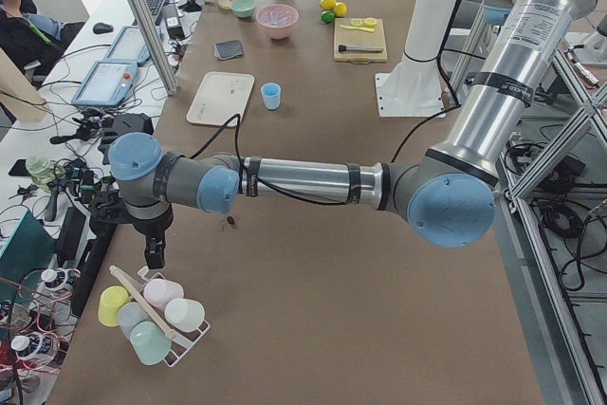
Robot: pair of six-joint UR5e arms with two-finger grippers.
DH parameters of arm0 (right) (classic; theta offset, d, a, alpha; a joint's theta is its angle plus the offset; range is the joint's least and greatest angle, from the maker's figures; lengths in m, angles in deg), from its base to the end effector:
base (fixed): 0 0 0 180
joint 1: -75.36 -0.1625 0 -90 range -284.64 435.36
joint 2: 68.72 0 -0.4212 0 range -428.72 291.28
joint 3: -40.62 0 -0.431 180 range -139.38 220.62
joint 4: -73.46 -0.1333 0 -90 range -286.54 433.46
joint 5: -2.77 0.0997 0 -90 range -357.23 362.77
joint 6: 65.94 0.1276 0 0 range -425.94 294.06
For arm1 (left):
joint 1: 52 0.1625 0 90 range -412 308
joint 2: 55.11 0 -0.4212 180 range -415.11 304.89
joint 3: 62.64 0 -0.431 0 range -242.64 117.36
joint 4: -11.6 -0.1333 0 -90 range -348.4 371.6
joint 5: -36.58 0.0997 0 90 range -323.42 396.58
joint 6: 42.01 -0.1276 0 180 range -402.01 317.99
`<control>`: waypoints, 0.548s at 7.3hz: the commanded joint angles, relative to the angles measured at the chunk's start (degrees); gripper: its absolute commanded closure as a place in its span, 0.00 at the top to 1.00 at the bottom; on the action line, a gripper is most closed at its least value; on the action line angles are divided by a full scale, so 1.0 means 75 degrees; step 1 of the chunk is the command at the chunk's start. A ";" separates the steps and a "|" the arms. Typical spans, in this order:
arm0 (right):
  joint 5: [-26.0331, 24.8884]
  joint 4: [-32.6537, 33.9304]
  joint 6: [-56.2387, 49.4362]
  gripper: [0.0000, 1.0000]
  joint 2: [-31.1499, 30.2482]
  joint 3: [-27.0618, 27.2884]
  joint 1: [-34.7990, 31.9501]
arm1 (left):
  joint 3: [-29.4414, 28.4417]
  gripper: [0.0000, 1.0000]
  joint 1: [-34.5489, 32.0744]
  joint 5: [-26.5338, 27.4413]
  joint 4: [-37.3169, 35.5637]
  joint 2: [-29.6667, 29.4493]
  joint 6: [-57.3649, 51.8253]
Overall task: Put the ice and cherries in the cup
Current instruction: 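Move the right gripper toward the pink bowl of ice cubes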
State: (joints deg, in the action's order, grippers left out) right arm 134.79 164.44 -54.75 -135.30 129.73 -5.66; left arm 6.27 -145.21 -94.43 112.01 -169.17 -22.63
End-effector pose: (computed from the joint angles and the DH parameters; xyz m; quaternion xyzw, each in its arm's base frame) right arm -0.0609 -0.6920 0.4354 0.1102 -0.3773 -0.0493 0.9182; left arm -0.0899 -0.7175 0.5954 0.0591 0.3598 -0.1422 0.9202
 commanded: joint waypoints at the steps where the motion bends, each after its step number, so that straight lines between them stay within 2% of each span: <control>1: -0.0036 0.0009 0.0090 1.00 -0.0016 0.0502 0.0138 | -0.0060 0.98 0.0005 0.0101 0.0042 0.0021 -0.0004; 2: -0.0141 -0.0014 0.0090 1.00 -0.0017 0.0749 0.0475 | 0.0022 0.98 0.0005 0.0008 0.0042 -0.0002 0.0018; 4: -0.1400 -0.0061 0.0172 1.00 0.0054 0.1055 0.1655 | 0.0197 0.98 0.0005 0.0007 0.0042 -0.0003 0.0019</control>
State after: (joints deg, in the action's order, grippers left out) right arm 129.96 164.20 -53.84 -135.14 136.10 1.12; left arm 6.83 -145.17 -94.34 112.32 -169.20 -22.51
